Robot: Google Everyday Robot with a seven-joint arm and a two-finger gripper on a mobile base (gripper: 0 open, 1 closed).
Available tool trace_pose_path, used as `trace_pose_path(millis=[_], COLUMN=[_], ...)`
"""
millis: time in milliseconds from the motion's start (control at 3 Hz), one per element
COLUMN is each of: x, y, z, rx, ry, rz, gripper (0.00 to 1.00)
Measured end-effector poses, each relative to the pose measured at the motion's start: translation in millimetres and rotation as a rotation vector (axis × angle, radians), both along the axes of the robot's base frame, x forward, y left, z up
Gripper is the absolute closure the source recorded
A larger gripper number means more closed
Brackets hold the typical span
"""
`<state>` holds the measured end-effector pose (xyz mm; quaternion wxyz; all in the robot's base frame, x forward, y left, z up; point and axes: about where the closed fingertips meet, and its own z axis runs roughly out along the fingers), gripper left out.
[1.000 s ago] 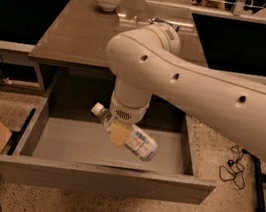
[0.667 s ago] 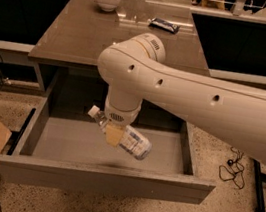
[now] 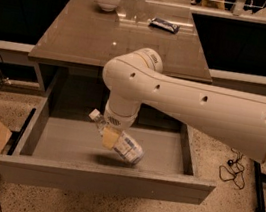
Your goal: Place blue plastic bottle into top drawer
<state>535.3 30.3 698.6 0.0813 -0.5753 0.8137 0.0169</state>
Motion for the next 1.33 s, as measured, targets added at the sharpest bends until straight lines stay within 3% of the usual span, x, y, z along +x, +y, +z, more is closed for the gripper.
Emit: trace_pose_path(millis=[667,1000,1333], x=[9,3,2], y=[5,12,14], z=[-28,-30,-31], rx=[0.183,0.261,0.271], ry=[0.075,0.1,0.103], rz=[-0.219,-0.3,-0.31], gripper=[0.35,0.12,0.0])
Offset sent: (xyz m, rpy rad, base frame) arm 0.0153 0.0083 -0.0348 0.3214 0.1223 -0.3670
